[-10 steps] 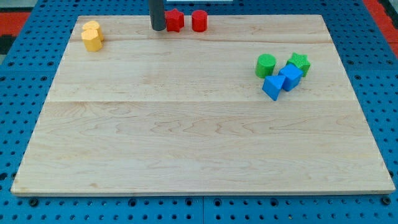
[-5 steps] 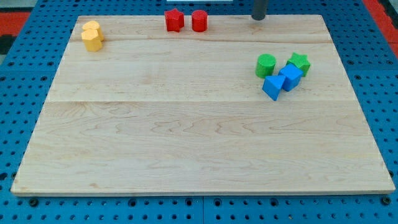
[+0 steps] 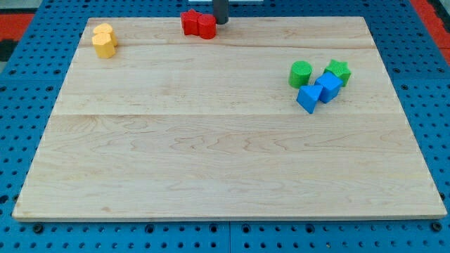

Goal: Push red blocks into each other

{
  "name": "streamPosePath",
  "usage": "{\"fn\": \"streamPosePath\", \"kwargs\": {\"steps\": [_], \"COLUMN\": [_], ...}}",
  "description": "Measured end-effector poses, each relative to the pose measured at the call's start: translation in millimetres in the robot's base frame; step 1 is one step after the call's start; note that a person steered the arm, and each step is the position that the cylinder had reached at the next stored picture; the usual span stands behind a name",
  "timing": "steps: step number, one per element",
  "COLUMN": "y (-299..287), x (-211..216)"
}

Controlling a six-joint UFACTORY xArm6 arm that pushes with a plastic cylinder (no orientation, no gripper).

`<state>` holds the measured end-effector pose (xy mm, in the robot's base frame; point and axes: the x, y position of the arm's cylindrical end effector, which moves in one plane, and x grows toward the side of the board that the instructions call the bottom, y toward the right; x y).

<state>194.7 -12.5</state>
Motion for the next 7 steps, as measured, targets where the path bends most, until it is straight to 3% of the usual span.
{"fn": "streamPosePath", "kwargs": {"steps": [3,4,5,6,7], "y": [-41.4,-79.1,-81.9,-56.5,-67.1], "x": [1.2,13.5,24.8,-0.5,-1.4]}}
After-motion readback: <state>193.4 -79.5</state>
